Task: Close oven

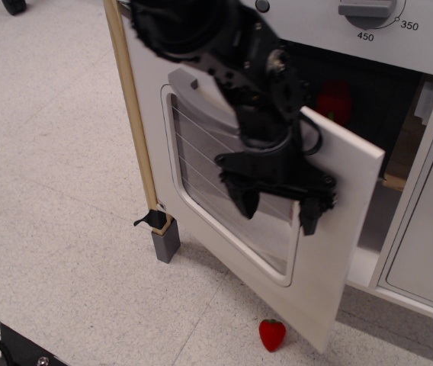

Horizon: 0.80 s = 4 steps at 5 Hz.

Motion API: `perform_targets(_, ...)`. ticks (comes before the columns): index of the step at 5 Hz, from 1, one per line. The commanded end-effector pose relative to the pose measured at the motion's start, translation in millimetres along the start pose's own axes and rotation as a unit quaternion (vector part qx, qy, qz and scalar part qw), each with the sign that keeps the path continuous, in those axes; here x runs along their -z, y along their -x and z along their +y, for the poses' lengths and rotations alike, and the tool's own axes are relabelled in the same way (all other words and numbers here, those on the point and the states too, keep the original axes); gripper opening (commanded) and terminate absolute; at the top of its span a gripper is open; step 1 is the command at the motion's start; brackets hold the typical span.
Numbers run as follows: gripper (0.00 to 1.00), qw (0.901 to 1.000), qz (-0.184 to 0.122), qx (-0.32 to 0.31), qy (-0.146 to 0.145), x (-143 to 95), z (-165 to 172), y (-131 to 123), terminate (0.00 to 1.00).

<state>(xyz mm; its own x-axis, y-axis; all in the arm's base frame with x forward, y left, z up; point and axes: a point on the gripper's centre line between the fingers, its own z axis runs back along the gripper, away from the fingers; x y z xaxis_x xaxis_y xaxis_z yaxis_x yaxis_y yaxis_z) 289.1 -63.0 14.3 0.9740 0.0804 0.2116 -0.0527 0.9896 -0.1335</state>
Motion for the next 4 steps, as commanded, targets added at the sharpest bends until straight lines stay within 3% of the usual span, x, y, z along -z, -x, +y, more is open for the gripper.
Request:
perform_targets(1,1.0,0.9991,-0.026,-0.032,0.006,6,-10,-64,0.0)
perform_targets(3,1.0,0.9976,-0.054,-0.043,-0.006,14,-13,-98,0.0)
perform_targets(4,1.0,0.9976,-0.054,-0.044,-0.002,9,-12,-98,0.0)
